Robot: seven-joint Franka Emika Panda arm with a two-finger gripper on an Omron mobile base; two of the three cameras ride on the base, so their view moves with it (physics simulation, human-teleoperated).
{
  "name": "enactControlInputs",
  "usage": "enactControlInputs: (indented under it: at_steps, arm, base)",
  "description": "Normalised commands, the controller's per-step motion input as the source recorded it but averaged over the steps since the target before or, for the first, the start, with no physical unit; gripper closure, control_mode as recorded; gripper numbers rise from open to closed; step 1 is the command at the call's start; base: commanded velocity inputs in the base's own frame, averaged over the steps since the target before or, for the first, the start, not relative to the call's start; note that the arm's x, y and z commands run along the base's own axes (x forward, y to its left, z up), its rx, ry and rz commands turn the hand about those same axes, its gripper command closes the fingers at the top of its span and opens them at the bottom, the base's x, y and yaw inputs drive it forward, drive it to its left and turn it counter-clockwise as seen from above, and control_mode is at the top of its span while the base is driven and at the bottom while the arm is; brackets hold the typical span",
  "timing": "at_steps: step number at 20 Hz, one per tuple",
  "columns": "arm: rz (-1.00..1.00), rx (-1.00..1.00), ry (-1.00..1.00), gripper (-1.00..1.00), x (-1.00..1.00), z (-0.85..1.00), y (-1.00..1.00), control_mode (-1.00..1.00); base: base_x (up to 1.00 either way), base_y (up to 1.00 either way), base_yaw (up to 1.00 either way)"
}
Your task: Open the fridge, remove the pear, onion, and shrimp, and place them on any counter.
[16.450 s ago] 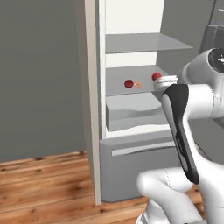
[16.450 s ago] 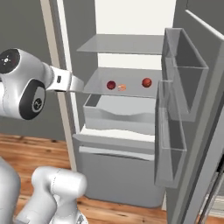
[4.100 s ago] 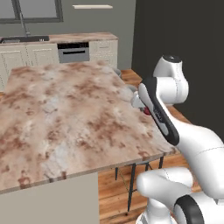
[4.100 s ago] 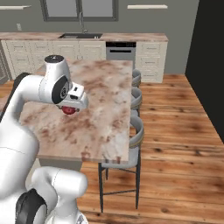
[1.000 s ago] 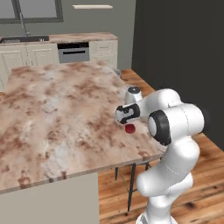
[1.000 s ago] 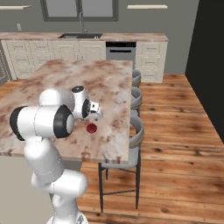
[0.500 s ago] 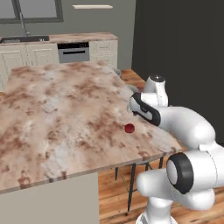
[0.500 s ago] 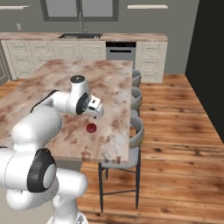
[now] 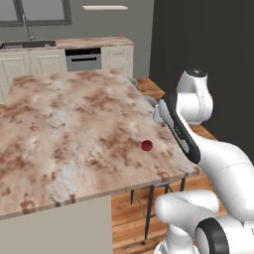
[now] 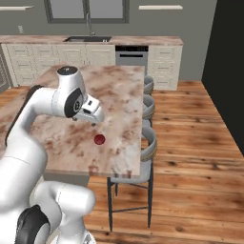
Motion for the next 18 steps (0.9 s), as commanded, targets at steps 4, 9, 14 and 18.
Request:
enactControlInputs:
  at_steps: [4, 9, 14, 18]
  arm:
    - [-0.01, 0.0, 0.08, -1.0, -0.76, 0.86, 0.0, -1.0]
    - [0.0, -0.01, 0.0, -1.0, -0.86, 0.25, 0.0, -1.0]
    - [0.0, -0.05, -0.12, -1.0, -0.99, -0.35, 0.01, -1.0]
    - [0.0, -0.04, -0.31, -1.0, -0.79, 0.0, 0.0, -1.0]
  base:
    - [0.0, 0.0, 0.0]
    - [0.0, 0.0, 0.0]
    - [0.0, 0.0, 0.0]
    - [0.0, 0.0, 0.0]
